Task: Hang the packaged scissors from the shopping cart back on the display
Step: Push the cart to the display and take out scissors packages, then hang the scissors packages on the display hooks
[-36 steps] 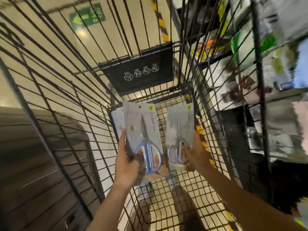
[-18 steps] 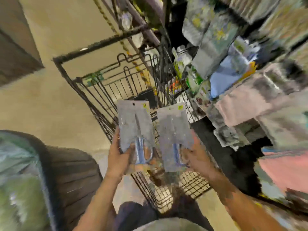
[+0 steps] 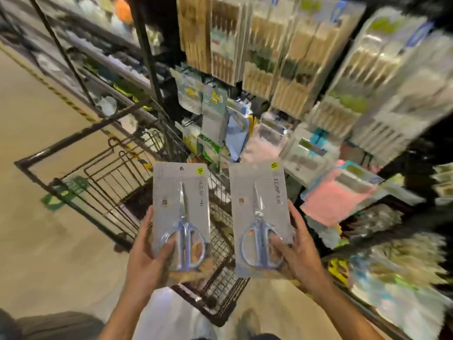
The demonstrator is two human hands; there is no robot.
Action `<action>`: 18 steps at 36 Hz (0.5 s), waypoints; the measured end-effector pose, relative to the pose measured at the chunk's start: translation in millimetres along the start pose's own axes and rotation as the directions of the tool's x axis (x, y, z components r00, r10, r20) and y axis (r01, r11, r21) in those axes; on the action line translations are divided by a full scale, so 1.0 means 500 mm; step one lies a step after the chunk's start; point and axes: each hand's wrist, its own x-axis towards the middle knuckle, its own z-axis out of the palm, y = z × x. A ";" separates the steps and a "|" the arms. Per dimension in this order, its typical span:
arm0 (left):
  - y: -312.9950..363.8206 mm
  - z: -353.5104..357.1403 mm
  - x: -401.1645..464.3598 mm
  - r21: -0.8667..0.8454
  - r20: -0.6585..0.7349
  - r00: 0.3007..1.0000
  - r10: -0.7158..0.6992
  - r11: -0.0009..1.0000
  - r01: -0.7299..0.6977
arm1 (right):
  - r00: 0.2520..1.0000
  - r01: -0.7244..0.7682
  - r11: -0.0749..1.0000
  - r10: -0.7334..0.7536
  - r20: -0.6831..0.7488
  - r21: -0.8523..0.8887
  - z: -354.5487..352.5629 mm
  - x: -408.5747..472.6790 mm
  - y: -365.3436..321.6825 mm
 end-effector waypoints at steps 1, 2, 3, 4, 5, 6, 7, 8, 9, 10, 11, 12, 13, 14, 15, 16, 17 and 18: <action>0.010 0.013 -0.002 0.006 0.022 1.000 0.015 1.000 -0.015 | 0.999 0.024 0.999 -0.025 -0.039 -0.025 -0.016 -0.013 -0.006; 0.021 0.028 -0.004 0.008 0.046 0.999 0.027 1.000 -0.028 | 0.994 0.049 0.998 -0.053 -0.091 -0.045 -0.033 -0.025 -0.011; 0.033 0.044 -0.006 0.003 0.070 0.997 0.041 0.999 -0.041 | 0.988 0.072 0.996 -0.079 -0.134 -0.056 -0.052 -0.037 -0.012; 0.044 0.061 -0.009 -0.001 0.092 0.994 0.056 0.998 -0.056 | 0.981 0.090 0.995 -0.097 -0.170 -0.052 -0.071 -0.051 -0.019; 0.058 0.081 -0.015 -0.004 0.117 0.990 0.073 0.997 -0.073 | 0.973 0.114 0.992 -0.124 -0.196 -0.061 -0.091 -0.065 -0.024; 0.073 0.102 -0.023 -0.004 0.141 0.986 0.094 0.996 -0.094 | 0.964 0.132 0.990 -0.142 -0.226 -0.057 -0.110 -0.080 -0.033; 0.086 0.124 -0.031 -0.005 0.164 0.980 0.113 0.993 -0.114 | 0.956 0.140 0.989 -0.150 -0.253 -0.055 -0.133 -0.095 -0.035; 0.098 0.148 -0.041 -0.017 0.186 0.973 0.137 0.991 -0.136 | 0.949 0.146 0.989 -0.151 -0.277 -0.037 -0.157 -0.114 -0.040; 0.109 0.173 -0.051 -0.032 0.199 0.967 0.157 0.988 -0.154 | 0.942 0.156 0.987 -0.156 -0.298 -0.023 -0.183 -0.134 -0.042; 0.120 0.203 -0.065 -0.048 0.214 0.961 0.176 0.984 -0.170 | 0.933 0.165 0.986 -0.161 -0.321 -0.013 -0.211 -0.158 -0.045; 0.129 0.231 -0.079 -0.062 0.232 0.954 0.190 0.982 -0.181 | 0.927 0.171 0.985 -0.166 -0.335 -0.013 -0.239 -0.178 -0.046; 0.138 0.260 -0.094 -0.081 0.247 0.947 0.206 0.978 -0.191 | 0.922 0.176 0.984 -0.165 -0.351 -0.003 -0.267 -0.199 -0.047; 0.148 0.292 -0.112 -0.104 0.263 0.939 0.221 0.974 -0.201 | 0.914 0.178 0.984 -0.160 -0.372 0.016 -0.297 -0.223 -0.050; 0.157 0.325 -0.131 -0.121 0.277 0.931 0.237 0.970 -0.211 | 0.905 0.186 0.982 -0.157 -0.394 0.036 -0.328 -0.249 -0.053; 0.163 0.357 -0.147 -0.129 0.287 0.922 0.259 0.964 -0.231 | 0.893 0.194 0.980 -0.160 -0.421 0.037 -0.360 -0.274 -0.055; 0.169 0.390 -0.163 -0.130 0.292 0.914 0.283 0.958 -0.255 | 0.880 0.203 0.979 -0.169 -0.445 0.028 -0.391 -0.299 -0.060; 0.177 0.423 -0.181 -0.132 0.304 0.902 0.308 0.951 -0.280 | 0.866 0.215 0.976 -0.184 -0.465 0.015 -0.422 -0.325 -0.063; 0.185 0.456 -0.200 -0.140 0.318 0.889 0.329 0.944 -0.299 | 0.853 0.230 0.973 -0.200 -0.481 0.005 -0.455 -0.352 -0.067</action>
